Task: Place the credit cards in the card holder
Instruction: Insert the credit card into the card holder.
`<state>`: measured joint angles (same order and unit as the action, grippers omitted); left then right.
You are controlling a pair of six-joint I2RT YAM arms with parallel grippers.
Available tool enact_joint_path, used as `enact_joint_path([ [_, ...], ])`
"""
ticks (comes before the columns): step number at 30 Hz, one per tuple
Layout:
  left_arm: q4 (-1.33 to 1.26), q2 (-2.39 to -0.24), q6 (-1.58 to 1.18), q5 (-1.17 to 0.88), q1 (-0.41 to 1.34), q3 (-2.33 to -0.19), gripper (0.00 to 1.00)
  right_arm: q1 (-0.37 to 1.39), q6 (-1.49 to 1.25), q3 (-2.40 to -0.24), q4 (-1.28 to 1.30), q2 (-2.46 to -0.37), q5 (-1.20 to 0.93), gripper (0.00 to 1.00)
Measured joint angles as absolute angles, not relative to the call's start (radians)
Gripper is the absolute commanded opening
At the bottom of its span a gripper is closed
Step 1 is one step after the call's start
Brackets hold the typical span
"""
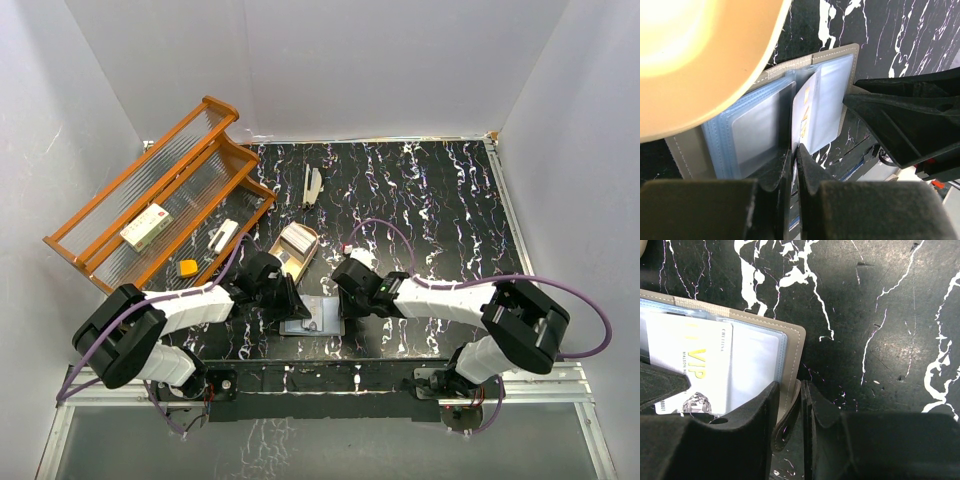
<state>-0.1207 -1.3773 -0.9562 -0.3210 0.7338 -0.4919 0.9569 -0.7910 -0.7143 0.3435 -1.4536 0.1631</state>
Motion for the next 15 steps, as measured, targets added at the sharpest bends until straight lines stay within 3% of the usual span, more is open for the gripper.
enact_joint_path([
  [6,-0.168,-1.377,-0.988,-0.323,0.734,-0.465,0.07,0.965,-0.805,-0.701,0.327,-1.445,0.174,0.20],
  [15,-0.150,-1.353,-0.984,-0.294,0.734,-0.463,0.30,0.973,-0.823,-0.690,0.306,-1.439,0.179,0.20],
])
